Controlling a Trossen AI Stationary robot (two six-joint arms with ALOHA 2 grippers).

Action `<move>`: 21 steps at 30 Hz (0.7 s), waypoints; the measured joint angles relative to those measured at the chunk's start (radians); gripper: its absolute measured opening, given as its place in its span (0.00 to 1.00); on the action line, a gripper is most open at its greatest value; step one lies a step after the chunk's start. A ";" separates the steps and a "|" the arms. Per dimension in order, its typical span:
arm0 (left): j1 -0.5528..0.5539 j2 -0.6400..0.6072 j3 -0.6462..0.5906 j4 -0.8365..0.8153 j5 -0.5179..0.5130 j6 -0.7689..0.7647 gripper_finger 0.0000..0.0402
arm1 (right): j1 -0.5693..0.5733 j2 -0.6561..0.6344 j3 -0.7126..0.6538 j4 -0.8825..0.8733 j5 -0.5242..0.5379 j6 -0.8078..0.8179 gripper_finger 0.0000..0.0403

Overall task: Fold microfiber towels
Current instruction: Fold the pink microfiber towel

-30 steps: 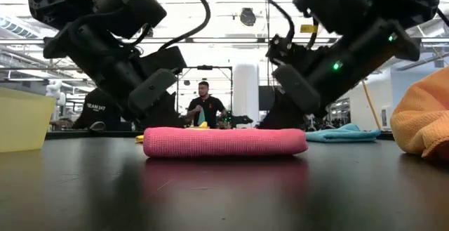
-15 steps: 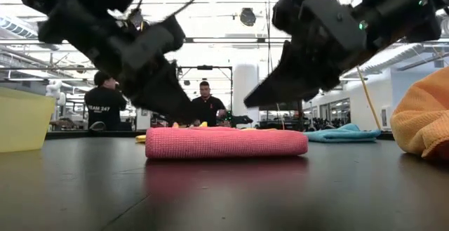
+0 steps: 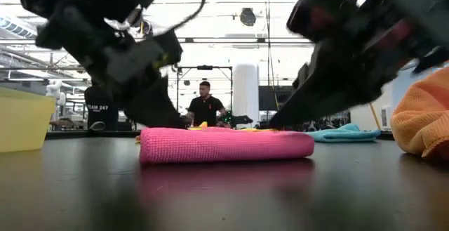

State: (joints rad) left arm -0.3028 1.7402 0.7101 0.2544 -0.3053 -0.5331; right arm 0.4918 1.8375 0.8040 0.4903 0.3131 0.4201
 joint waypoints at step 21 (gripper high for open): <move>0.117 0.122 0.000 0.218 0.017 0.086 0.31 | -0.040 0.054 0.000 -0.003 0.045 0.026 0.00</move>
State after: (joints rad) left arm -0.1855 1.8619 0.7101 0.4726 -0.2883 -0.4468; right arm 0.4520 1.8911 0.8043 0.4873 0.3586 0.4457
